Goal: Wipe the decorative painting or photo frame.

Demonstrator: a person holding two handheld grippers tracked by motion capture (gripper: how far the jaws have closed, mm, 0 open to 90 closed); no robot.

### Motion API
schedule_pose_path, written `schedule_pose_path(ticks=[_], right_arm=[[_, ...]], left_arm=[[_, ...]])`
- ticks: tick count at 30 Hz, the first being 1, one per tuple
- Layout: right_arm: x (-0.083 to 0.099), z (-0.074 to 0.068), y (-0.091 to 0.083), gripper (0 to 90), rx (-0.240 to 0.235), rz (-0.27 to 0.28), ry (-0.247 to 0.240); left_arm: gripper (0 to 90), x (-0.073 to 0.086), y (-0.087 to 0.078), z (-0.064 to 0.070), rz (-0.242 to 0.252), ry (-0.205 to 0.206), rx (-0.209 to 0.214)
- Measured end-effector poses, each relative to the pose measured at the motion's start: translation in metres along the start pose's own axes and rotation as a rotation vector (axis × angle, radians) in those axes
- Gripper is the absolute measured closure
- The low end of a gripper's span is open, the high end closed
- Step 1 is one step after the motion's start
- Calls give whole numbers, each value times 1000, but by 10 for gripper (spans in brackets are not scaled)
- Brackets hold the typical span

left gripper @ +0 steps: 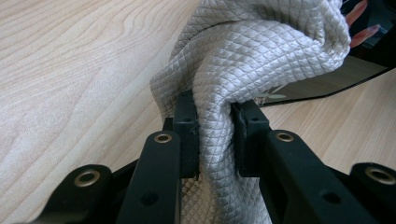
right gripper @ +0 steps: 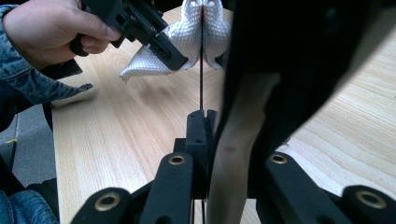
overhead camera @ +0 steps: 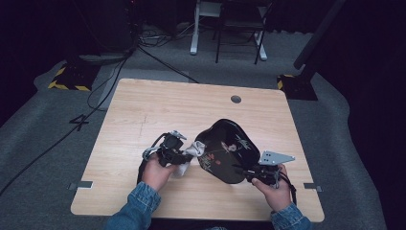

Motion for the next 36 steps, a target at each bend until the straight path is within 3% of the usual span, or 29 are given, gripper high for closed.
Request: schedule_pose_path(ticks=[6,11,12,14,16,19,28,36], right_arm=[[0,0,0,804,-1,2,1],[0,1,0,804,-1,2,0],[0,0,0,804,-1,2,0],[0,0,0,804,0,2,0],[0,0,1,804,0,2,1],[0,0,1,804,-1,2,0],[0,0,1,803,-3,2,-1],[0,0,1,804,-2,2,-1]], left_arm=[[746,2,-3,0,3,0,-2],[746,-10,-28,0,112,-3,-24],[746,-10,-28,0,112,-3,-24],[745,-17,-39,-4,169,-14,-41],[745,-19,-38,-7,173,-37,-38],[745,-20,-34,-11,165,-30,-71],[743,-18,-18,-16,103,-34,-101],[742,-10,-4,-17,26,-44,-81]])
Point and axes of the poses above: each handheld gripper's, and its own axes: y roughly forward along the jaws, x roughly out of its underside, z roughly to its right, the point moved 8 cm from there along y, roughly forward along the jaws, and after that the axes turned 3 degrees about -x, right-handed, at the moved point
